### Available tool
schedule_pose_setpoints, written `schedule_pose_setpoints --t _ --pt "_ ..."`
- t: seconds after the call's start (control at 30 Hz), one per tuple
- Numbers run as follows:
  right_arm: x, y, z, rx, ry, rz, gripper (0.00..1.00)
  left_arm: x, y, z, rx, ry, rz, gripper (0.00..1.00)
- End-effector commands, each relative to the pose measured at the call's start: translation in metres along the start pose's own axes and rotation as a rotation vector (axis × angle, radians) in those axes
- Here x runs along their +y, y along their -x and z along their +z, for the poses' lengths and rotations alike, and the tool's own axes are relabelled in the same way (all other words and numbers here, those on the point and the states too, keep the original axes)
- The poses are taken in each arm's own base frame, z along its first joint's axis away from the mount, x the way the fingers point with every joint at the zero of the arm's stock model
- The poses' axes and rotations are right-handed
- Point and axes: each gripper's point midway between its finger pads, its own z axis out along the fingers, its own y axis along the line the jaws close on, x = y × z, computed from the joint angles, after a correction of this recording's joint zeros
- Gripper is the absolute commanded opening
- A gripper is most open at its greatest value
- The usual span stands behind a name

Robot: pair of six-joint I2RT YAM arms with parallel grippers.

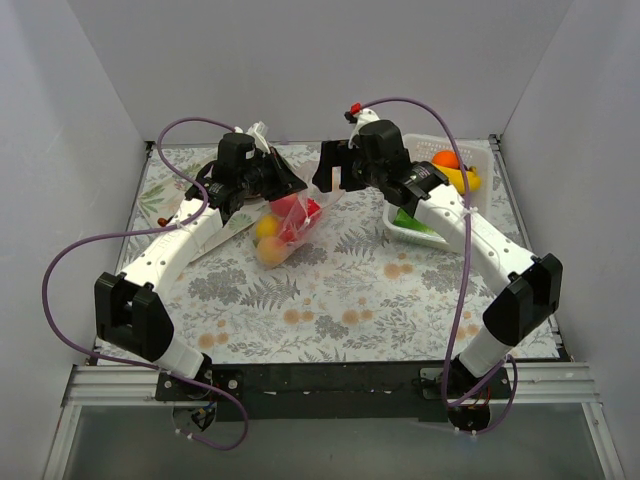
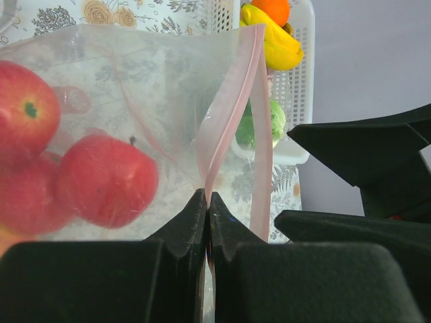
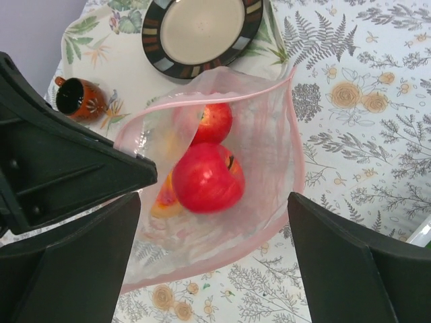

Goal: Place the food in the zip-top bag and seal the zipper
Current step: Place the fake fruit in the zipper food storage bag, then pick up the fake fruit from the bin.

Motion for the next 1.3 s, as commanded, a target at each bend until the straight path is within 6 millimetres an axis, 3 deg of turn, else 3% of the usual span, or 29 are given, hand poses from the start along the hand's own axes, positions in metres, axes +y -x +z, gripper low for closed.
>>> schedule_pose_setpoints --t 0.0,0.13,0.23,0.27,0.33,0.37,0.43,0.47,0.53,0.67,0.83,1.1,1.23,1.27 --pt "0.016 0.039 -0.027 -0.100 0.036 -0.034 0.97 -0.023 0.018 -0.015 -0.054 -0.049 0.026 0.00" --pt "-0.012 0.057 -0.059 -0.165 -0.090 -0.057 0.98 -0.025 0.019 -0.015 -0.055 -0.052 0.031 0.00" --pt "-0.055 0.066 -0.089 -0.203 -0.173 -0.036 0.98 -0.025 0.019 -0.016 -0.057 -0.048 0.037 0.00" --pt "-0.094 0.062 -0.094 -0.195 -0.238 0.004 0.98 -0.025 0.020 -0.017 -0.060 -0.047 0.040 0.00" --pt "-0.120 0.060 -0.109 -0.208 -0.245 0.048 0.98 -0.025 0.021 -0.017 -0.063 -0.048 0.040 0.00" --pt "-0.155 0.055 -0.116 -0.206 -0.307 0.091 0.98 -0.024 0.018 -0.016 -0.055 -0.050 0.040 0.00" --pt "-0.176 0.055 -0.121 -0.214 -0.317 0.119 0.98 -0.024 0.017 -0.015 -0.049 -0.056 0.032 0.00" --pt "-0.200 0.054 -0.126 -0.219 -0.360 0.154 0.98 -0.024 0.017 -0.015 -0.051 -0.058 0.031 0.00" --pt "-0.220 0.052 -0.121 -0.215 -0.351 0.205 0.98 -0.025 0.015 -0.014 -0.046 -0.066 0.028 0.00" --pt "-0.286 0.046 -0.119 -0.251 -0.423 0.391 0.98 -0.026 0.016 -0.015 -0.050 -0.068 0.031 0.00" --pt "-0.350 0.031 -0.095 -0.279 -0.479 0.653 0.98 -0.026 0.019 -0.015 -0.055 -0.064 0.037 0.00" --pt "-0.393 0.021 -0.057 -0.346 -0.506 0.958 0.95 -0.026 0.022 -0.017 -0.069 -0.056 0.044 0.00" --pt "-0.402 0.002 -0.048 -0.371 -0.529 1.076 0.95 -0.025 0.022 -0.016 -0.070 -0.052 0.049 0.00" --pt "-0.403 -0.011 -0.046 -0.361 -0.540 1.103 0.94 -0.023 0.022 -0.016 -0.068 -0.048 0.048 0.00"
